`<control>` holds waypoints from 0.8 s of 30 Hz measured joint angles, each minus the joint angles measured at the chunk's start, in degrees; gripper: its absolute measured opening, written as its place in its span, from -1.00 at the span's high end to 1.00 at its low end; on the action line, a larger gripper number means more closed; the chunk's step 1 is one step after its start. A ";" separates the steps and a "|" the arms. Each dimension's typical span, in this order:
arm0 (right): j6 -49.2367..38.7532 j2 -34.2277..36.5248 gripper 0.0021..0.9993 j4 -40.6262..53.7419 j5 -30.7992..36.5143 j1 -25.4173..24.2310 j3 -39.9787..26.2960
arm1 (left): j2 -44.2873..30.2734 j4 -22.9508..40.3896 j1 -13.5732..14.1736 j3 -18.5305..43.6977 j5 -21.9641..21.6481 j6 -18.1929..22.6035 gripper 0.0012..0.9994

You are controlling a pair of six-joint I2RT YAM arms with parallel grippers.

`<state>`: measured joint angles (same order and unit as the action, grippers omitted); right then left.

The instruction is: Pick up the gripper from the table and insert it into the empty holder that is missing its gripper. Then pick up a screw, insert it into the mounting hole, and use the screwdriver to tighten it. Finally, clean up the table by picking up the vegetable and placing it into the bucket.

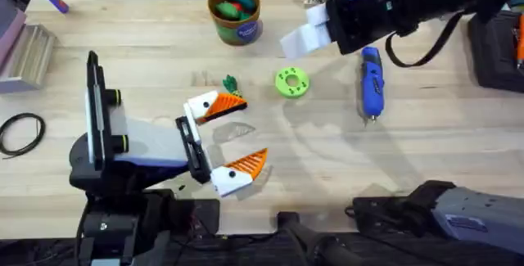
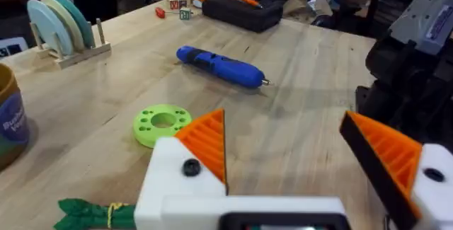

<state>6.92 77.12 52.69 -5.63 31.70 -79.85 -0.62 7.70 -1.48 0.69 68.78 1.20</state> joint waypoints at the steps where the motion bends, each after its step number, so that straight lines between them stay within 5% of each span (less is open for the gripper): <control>1: 0.00 0.00 -0.84 0.00 0.00 0.00 0.00 | 0.00 -0.04 0.00 0.00 -0.03 0.14 -0.97; 17: 0.20 0.42 -0.84 0.00 0.00 0.00 0.00 | 0.00 -0.13 0.00 0.00 -0.43 0.54 -0.89; 19: 0.20 0.42 -0.84 0.00 -0.01 0.00 0.00 | 0.00 -0.14 0.00 0.00 -0.46 0.67 -0.50; 23: 0.20 0.42 -0.84 0.00 -0.02 0.00 0.02 | 0.00 -0.16 0.00 0.00 -0.64 0.81 0.76; 24: 0.20 0.42 -0.84 0.00 0.00 0.00 0.02 | 0.00 -0.17 0.00 0.00 -0.67 1.17 0.93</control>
<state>7.11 77.54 52.69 -5.63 31.70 -79.83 -0.62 7.53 -1.48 0.69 68.12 2.37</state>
